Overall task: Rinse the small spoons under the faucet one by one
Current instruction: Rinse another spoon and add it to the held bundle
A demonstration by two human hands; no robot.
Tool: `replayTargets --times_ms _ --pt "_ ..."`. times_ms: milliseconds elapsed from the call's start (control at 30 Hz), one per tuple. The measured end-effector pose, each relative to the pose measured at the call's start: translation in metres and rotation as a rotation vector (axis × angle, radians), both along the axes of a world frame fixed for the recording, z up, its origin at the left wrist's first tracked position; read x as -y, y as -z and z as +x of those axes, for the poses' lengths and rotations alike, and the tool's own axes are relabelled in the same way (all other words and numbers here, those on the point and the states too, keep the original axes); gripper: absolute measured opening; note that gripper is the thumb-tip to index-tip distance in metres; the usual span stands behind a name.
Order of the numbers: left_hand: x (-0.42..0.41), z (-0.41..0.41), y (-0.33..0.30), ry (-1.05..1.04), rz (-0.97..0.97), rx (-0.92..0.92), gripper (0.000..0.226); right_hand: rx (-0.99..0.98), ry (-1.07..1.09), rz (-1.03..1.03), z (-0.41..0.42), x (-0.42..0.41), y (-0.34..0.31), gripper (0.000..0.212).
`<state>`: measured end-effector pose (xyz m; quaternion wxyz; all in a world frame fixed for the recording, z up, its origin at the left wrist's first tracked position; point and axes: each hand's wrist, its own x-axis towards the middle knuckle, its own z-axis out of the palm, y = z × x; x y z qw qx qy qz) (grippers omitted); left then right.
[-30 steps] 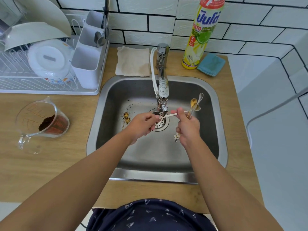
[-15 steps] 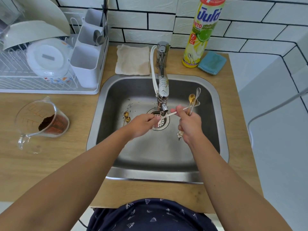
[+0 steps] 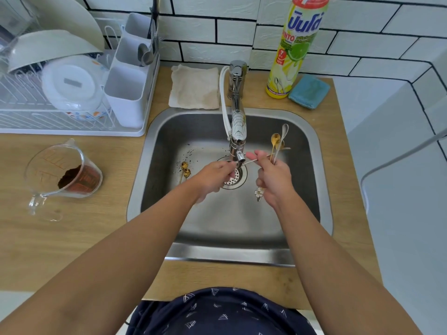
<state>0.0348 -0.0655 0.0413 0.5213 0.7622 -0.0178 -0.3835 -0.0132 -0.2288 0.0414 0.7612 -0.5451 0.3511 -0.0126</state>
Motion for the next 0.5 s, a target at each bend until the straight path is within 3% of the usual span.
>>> replayTargets --times_ms 133,300,433,500 --pt "0.004 -0.003 0.001 -0.009 -0.117 0.038 0.02 0.003 -0.022 0.028 -0.003 0.004 0.001 0.017" --pt "0.006 -0.009 -0.001 0.107 -0.009 0.172 0.029 0.008 -0.095 0.054 -0.002 -0.008 0.005 0.017" --pt "0.008 -0.018 0.004 0.0 -0.096 0.144 0.031 0.004 -0.234 0.015 -0.001 -0.01 -0.002 0.026" --pt "0.004 -0.019 0.008 -0.004 -0.098 0.132 0.032 0.02 -0.205 0.016 0.002 -0.012 -0.004 0.027"
